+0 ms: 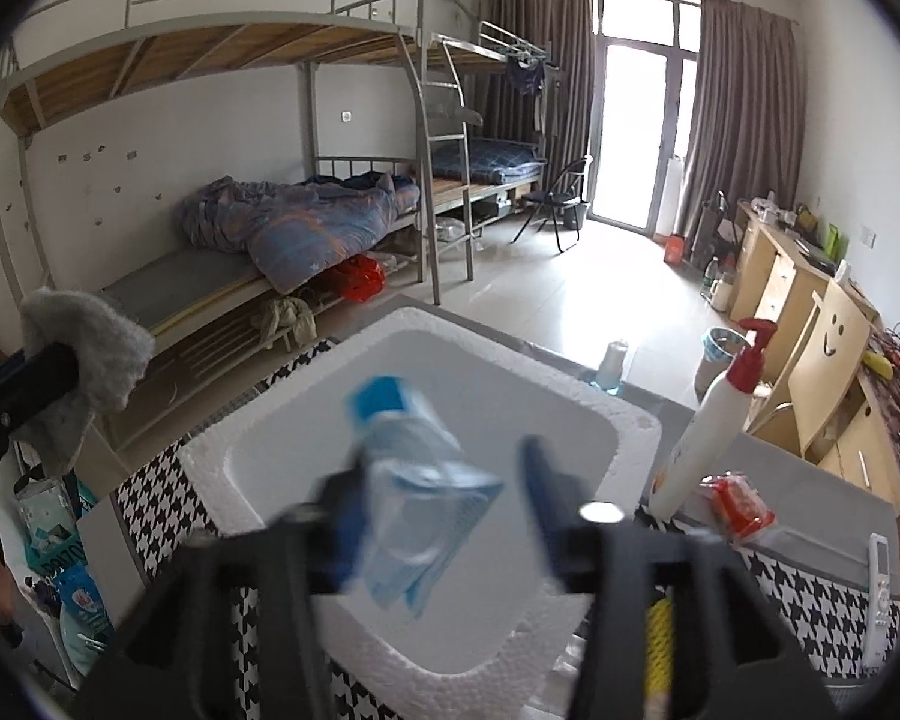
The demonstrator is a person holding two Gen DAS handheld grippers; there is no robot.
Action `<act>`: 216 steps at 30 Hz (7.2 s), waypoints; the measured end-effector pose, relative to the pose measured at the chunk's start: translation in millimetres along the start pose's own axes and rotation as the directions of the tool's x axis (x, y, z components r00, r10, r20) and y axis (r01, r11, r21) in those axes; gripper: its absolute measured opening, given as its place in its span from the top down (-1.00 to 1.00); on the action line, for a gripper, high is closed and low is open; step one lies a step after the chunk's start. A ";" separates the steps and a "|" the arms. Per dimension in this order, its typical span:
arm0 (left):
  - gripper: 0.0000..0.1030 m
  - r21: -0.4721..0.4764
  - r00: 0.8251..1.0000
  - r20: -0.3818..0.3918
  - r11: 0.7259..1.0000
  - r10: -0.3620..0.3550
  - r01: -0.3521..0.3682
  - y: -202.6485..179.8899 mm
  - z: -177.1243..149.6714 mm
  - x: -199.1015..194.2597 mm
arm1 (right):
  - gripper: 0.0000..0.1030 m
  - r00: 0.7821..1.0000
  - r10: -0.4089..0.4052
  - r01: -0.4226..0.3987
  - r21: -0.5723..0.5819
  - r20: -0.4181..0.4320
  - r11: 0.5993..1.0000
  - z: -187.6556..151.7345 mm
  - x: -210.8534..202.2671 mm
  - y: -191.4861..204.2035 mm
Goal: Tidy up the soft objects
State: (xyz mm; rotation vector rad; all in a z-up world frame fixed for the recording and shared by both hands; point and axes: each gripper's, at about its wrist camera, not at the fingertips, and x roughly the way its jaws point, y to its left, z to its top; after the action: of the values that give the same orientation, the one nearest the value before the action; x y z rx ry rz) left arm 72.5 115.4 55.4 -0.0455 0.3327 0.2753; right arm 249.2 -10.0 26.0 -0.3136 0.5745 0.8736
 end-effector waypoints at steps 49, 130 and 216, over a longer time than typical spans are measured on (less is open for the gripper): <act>0.76 0.060 0.986 -0.080 0.987 -0.144 0.149 -28.8 -2.2 30.2 | -0.69 0.999 -0.026 0.026 -0.003 -0.021 1.000 -56.3 -48.8 -23.9; -0.71 0.126 0.935 -0.144 0.931 -0.324 0.342 -59.2 -5.5 67.9 | -0.76 0.987 0.108 -0.121 0.109 0.119 0.987 -7.5 -44.7 -46.1; -0.85 0.162 0.918 -0.069 0.904 -0.390 0.396 -175.5 -20.8 25.3 | -0.76 0.922 -0.341 0.274 0.315 0.183 0.909 -131.2 -159.2 -136.5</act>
State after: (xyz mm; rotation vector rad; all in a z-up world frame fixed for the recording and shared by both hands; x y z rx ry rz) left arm 136.9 -48.6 27.2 0.0546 0.3734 -0.1572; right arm 231.7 -256.6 18.1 -0.0344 0.4076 0.5009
